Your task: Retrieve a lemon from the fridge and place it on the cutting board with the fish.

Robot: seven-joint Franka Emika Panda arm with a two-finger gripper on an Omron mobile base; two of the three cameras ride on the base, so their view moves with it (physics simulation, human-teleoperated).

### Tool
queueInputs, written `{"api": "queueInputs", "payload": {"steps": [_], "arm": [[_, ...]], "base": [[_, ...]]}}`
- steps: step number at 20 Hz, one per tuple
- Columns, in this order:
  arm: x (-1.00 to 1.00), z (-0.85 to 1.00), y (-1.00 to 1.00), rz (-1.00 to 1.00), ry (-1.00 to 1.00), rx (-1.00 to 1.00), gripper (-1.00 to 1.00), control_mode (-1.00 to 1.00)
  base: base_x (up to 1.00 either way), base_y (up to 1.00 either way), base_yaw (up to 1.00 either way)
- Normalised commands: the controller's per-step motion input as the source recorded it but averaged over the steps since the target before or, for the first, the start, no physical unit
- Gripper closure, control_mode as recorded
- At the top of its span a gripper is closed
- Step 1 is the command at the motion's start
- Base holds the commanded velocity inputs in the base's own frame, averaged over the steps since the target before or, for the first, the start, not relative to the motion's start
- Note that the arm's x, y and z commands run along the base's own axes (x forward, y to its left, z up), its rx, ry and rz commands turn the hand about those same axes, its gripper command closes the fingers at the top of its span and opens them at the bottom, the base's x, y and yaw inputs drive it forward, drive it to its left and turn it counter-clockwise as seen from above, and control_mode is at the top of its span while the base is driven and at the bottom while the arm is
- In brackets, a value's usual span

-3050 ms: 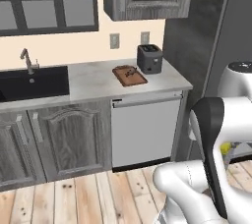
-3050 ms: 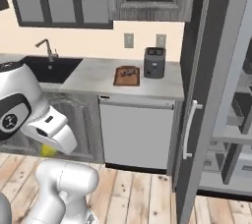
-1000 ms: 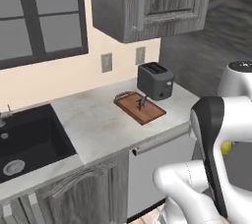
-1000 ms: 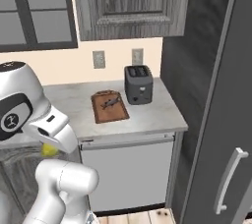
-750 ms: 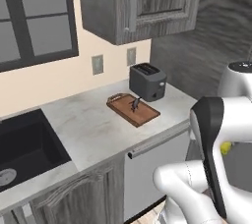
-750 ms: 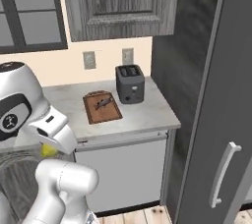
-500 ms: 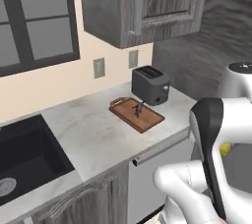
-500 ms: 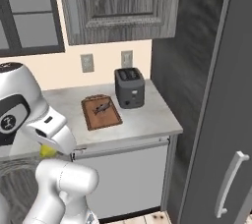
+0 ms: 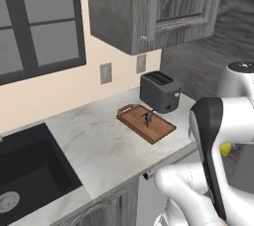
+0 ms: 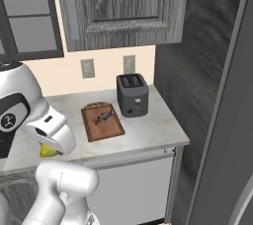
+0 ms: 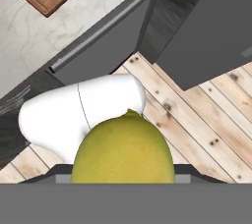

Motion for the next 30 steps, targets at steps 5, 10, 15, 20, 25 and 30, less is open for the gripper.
{"api": "queueInputs", "payload": {"steps": [5, 10, 15, 20, 25, 30], "arm": [[0.0, 0.0, 0.0, 0.0, 0.0, 0.0, 1.0, -1.0], [0.47, 0.0, -0.14, 0.14, 0.0, 0.01, 1.0, -1.0], [0.76, -0.16, -0.42, 0.38, 0.0, 0.03, 1.0, -1.0], [0.49, -0.19, -0.12, 0.42, 0.05, 0.0, 1.0, -1.0], [0.51, -0.26, 0.0, 0.38, 0.03, 0.0, 1.0, -1.0], [0.62, -0.47, 0.0, 0.32, 0.0, 0.0, 1.0, -1.0]], "base": [[0.0, 0.0, 0.0], [0.0, 0.0, 0.0], [0.0, 0.0, 0.0], [0.0, 0.0, 0.0], [0.0, 0.0, 0.0], [0.0, 0.0, 0.0]]}}
